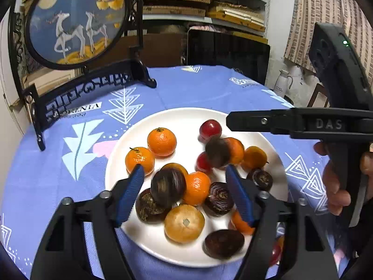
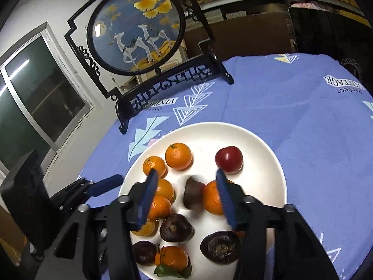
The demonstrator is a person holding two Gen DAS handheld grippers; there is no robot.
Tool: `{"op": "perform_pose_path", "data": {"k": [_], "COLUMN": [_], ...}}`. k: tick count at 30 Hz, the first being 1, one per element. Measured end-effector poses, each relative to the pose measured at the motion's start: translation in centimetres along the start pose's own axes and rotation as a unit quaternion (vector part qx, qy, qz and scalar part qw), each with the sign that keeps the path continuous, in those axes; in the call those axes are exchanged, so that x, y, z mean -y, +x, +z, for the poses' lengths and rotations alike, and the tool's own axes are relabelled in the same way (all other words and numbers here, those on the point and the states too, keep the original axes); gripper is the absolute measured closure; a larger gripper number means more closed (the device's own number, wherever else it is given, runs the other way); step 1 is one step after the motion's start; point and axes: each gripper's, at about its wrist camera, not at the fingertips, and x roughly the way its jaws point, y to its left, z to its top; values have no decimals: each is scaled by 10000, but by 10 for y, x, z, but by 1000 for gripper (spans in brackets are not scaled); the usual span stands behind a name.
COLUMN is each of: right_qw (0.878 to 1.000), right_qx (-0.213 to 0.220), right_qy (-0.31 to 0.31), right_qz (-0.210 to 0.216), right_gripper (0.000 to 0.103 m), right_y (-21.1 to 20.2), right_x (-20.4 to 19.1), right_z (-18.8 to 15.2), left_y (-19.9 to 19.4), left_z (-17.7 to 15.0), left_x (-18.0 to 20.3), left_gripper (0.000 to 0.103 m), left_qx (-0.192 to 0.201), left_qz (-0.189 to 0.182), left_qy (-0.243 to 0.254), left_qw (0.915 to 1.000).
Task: Organize fruits
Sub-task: 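Lower both dark brown fruits onto the white plate and open both tools, then grasp a tangerine with the left tool while the right tool grasps a yellow tomato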
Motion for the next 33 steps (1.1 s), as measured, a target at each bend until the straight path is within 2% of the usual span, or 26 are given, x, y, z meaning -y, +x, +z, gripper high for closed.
{"op": "perform_pose_path", "data": {"k": [5, 7, 10, 14, 18, 19, 20, 23, 27, 33], "right_qw": [9998, 9998, 9997, 9997, 9999, 10000, 10000, 10000, 10000, 10000], "right_qx": [88, 125, 113, 93, 104, 66, 41, -25, -13, -21], "right_qy": [-144, -154, -237, -190, 8, 35, 46, 33, 27, -9], "right_qz": [46, 83, 12, -80, -35, -38, -43, -19, 3, 35], "right_gripper": [50, 45, 45, 45, 45, 45, 45, 45, 45, 45], "right_y": [-26, -43, -62, -83, -96, -98, -99, -100, -103, -105], "right_x": [-4, -3, -2, 6, 15, 16, 16, 14, 12, 11], "right_z": [-24, -42, -69, -103, -127, -134, -138, -148, -153, -154], "left_y": [-28, -42, -61, -79, -84, -81, -78, -67, -61, -72], "left_z": [-18, -34, -62, -98, -115, -116, -116, -112, -112, -127], "left_x": [11, 17, 31, 50, 45, 41, 36, 24, 34, 40], "left_gripper": [33, 33, 32, 32, 32, 35, 43, 44, 43, 44], "left_qx": [7, -43, -184, -292, -321, -364, -435, -518, -636, -876], "left_qz": [-67, -130, -315, -326, -303, -247, -231, -354, -372, -447], "left_qy": [222, 347, 661, 1084, 866, 735, 559, 42, 150, 493], "left_qw": [9997, 9993, 9971, 9931, 9953, 9963, 9972, 9980, 9972, 9939]}}
